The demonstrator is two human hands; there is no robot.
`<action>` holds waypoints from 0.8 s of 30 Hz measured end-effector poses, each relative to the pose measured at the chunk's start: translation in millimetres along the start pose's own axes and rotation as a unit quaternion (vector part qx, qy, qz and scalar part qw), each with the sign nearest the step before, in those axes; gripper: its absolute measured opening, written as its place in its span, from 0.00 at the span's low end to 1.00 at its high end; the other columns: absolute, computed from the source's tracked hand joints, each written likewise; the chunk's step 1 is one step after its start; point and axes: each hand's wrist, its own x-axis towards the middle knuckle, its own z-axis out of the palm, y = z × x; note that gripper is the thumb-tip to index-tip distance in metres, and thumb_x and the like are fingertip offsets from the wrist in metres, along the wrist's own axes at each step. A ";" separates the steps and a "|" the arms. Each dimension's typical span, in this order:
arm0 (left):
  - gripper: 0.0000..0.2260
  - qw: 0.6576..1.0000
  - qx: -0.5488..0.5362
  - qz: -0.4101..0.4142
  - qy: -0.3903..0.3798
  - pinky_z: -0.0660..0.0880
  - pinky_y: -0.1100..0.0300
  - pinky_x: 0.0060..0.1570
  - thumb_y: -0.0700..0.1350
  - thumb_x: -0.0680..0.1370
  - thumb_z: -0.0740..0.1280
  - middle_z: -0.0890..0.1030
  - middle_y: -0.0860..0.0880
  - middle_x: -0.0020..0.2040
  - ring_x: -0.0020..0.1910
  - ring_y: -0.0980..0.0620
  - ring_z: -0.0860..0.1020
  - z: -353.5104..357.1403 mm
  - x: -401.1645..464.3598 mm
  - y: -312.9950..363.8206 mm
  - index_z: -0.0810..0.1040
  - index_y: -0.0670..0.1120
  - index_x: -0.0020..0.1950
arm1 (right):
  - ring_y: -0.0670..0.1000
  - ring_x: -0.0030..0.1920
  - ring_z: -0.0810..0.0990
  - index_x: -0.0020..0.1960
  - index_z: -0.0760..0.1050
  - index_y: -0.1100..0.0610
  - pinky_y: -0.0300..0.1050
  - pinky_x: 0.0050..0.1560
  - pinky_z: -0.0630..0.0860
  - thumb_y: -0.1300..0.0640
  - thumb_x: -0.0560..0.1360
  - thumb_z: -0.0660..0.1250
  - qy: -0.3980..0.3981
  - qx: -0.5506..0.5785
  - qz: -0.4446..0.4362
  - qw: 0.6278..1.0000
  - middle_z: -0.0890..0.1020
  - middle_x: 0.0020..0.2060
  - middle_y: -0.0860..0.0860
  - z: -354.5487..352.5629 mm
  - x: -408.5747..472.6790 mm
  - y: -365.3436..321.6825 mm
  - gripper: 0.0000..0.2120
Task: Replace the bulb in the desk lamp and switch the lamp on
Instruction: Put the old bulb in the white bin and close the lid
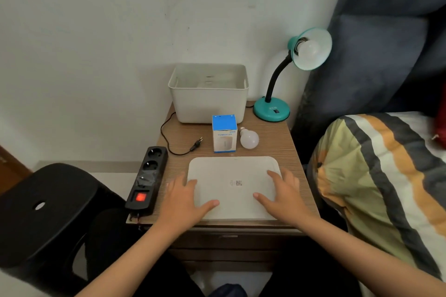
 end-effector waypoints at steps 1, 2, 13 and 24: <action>0.38 1.000 -0.011 -0.003 0.008 0.62 0.48 0.68 0.71 0.67 0.63 0.61 0.44 0.74 0.72 0.43 0.59 -5.8 9.8 1.5 0.66 0.49 0.70 | 0.58 0.71 0.56 0.72 0.59 0.54 0.52 0.70 0.60 0.41 0.72 0.66 0.019 0.013 -0.006 1.000 0.58 0.72 0.57 -3.6 7.7 -6.8 0.35; 0.38 1.000 -0.020 -0.001 0.021 0.62 0.46 0.69 0.70 0.68 0.64 0.59 0.43 0.75 0.73 0.42 0.57 -12.4 21.0 3.3 0.65 0.49 0.71 | 0.57 0.70 0.59 0.71 0.61 0.54 0.51 0.68 0.62 0.43 0.72 0.66 0.036 0.032 -0.013 0.999 0.61 0.70 0.56 -6.7 16.9 -14.2 0.32; 0.36 0.985 -0.108 -0.026 0.131 0.68 0.44 0.63 0.61 0.71 0.67 0.63 0.37 0.69 0.68 0.37 0.63 -74.8 171.4 9.1 0.58 0.44 0.71 | 0.59 0.59 0.74 0.69 0.62 0.54 0.51 0.58 0.72 0.54 0.74 0.66 0.041 0.127 0.092 0.987 0.67 0.64 0.59 -12.0 111.9 -58.7 0.26; 0.45 0.961 -0.199 -0.096 0.165 0.64 0.42 0.66 0.63 0.72 0.65 0.55 0.38 0.75 0.72 0.37 0.58 -89.6 236.7 13.8 0.45 0.39 0.75 | 0.57 0.58 0.76 0.65 0.68 0.53 0.48 0.56 0.74 0.52 0.73 0.67 0.055 0.182 0.091 0.978 0.78 0.59 0.57 -1.0 143.6 -43.5 0.22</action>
